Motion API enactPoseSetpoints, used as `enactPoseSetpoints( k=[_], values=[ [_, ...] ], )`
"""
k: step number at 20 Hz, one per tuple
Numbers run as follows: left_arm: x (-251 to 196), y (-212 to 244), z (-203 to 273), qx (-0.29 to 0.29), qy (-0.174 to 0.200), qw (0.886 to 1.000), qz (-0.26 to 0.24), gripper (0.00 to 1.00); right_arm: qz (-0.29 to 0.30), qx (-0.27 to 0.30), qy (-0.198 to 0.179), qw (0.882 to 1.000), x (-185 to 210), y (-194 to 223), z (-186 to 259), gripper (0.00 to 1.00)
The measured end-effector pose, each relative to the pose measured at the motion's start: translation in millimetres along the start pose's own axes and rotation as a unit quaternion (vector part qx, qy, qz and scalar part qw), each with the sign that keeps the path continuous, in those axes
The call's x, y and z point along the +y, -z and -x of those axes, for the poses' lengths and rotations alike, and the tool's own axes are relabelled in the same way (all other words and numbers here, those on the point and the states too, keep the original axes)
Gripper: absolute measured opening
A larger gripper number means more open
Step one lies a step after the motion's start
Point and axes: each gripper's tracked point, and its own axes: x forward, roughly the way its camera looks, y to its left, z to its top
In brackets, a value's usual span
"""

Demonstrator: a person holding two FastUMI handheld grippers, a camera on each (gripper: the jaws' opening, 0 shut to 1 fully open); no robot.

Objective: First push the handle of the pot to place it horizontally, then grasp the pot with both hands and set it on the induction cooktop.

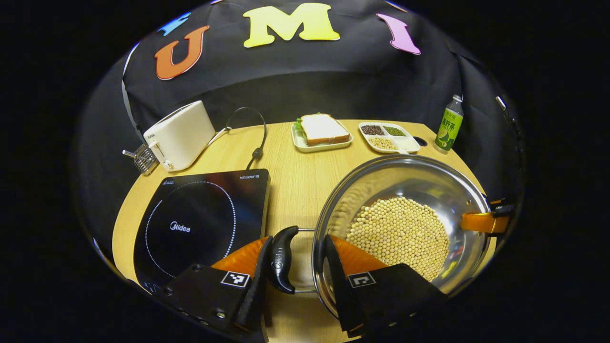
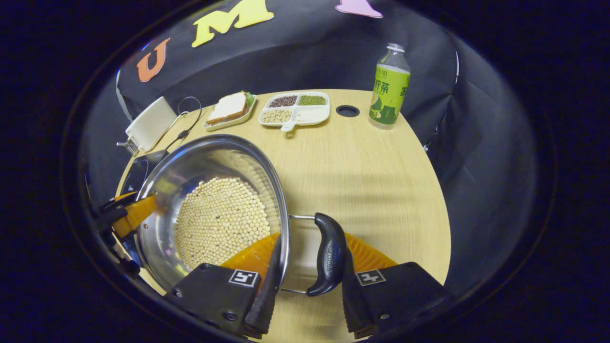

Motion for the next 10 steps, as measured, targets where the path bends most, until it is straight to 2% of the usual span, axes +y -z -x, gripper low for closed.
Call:
enactPoseSetpoints(
  k=[5, 10],
  values=[
    [11.8, -20.3, 27.1, -0.025, 0.002, 1.000, -0.013, 0.60, -0.007, -0.024, 0.001, 1.000, -0.8, -5.9, 31.7, 0.58],
    [40.1, -28.1, 56.2, -0.043, 0.001, 0.999, -0.015, 0.60, -0.006, -0.044, 0.000, 0.999, 29.7, -2.2, 69.8, 0.58]
  ],
)
